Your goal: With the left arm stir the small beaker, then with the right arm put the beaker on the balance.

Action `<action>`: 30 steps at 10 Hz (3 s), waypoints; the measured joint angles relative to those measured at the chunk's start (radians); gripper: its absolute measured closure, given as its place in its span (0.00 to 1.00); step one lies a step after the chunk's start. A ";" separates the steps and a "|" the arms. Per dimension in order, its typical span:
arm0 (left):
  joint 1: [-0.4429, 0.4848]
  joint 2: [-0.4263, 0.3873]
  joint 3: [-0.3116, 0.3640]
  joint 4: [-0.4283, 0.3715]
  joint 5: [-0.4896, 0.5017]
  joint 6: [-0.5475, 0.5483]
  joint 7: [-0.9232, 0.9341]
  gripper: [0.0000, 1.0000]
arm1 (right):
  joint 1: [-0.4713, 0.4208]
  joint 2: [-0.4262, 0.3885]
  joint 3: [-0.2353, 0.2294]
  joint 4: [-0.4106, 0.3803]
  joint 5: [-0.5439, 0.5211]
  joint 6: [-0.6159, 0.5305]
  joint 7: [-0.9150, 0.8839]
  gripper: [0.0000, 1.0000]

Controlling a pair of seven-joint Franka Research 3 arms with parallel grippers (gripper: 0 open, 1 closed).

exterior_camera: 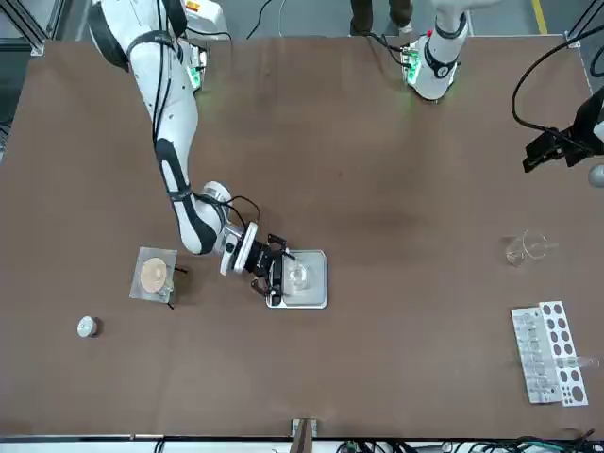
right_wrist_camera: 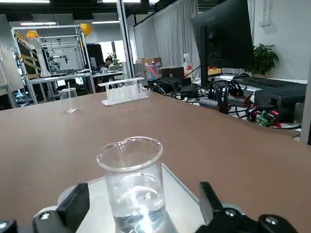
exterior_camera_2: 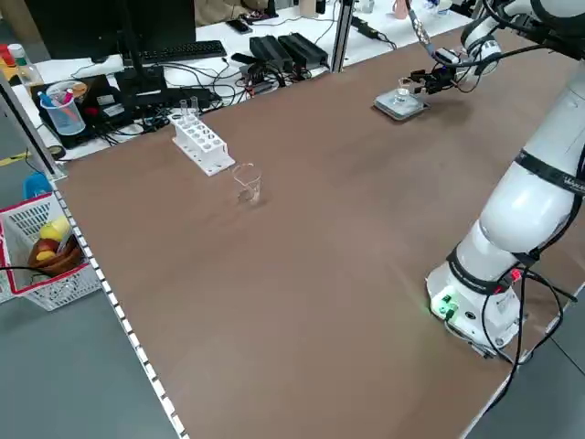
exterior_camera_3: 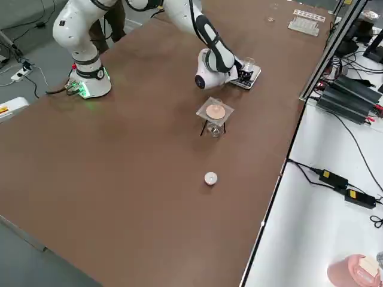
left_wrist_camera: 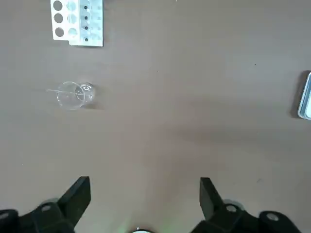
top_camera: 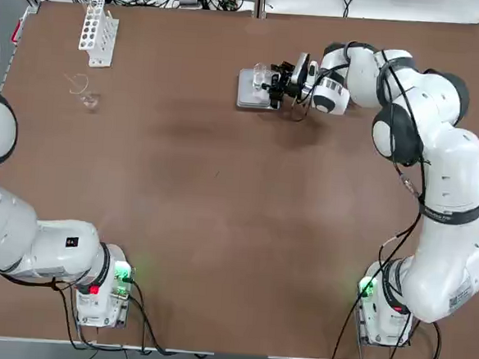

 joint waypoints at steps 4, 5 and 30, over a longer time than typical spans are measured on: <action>-0.010 0.000 -0.007 0.002 0.000 0.000 0.000 0.01 | -0.032 -0.139 0.010 -0.112 -0.093 0.008 0.086 0.00; -0.012 0.000 -0.008 0.003 0.000 0.000 0.000 0.01 | -0.039 -0.174 0.011 -0.125 -0.115 0.037 0.122 0.00; -0.012 0.000 -0.025 0.004 0.000 0.000 0.000 0.01 | -0.125 -0.588 -0.095 0.203 -2.098 -0.224 2.883 0.00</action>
